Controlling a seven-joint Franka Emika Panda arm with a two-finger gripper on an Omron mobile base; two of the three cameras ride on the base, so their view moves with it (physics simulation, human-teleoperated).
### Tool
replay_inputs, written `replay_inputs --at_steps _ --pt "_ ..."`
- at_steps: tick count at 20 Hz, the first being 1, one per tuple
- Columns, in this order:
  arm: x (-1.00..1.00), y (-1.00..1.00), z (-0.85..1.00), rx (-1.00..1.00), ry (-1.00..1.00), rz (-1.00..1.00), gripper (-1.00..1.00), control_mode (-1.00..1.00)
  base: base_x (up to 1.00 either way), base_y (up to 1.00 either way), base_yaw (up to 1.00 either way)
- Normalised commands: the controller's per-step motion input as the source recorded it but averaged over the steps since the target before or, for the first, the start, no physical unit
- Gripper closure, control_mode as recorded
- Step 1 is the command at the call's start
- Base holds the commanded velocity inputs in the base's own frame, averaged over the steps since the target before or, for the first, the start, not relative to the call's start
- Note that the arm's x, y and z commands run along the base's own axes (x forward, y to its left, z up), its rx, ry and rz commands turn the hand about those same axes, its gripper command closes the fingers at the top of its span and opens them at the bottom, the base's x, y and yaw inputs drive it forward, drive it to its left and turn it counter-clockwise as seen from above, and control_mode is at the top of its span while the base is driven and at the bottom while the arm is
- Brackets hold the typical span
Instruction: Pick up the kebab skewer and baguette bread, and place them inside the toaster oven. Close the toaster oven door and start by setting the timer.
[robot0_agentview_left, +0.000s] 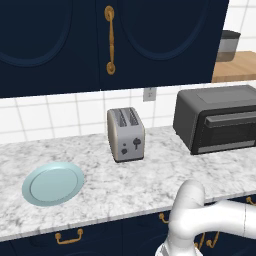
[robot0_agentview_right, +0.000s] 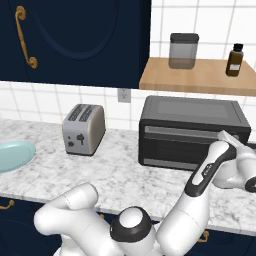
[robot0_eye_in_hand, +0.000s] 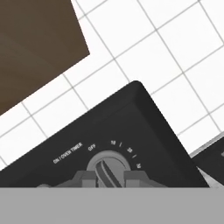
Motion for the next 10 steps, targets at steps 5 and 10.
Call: replay_inputs --at_steps 5,10 --pt "0.00 0.00 0.00 0.14 -0.01 0.00 1.00 -1.00 0.00 0.00 0.00" --pt "0.00 0.00 0.00 0.21 -0.01 -0.05 1.00 -1.00 0.00 0.00 0.00"
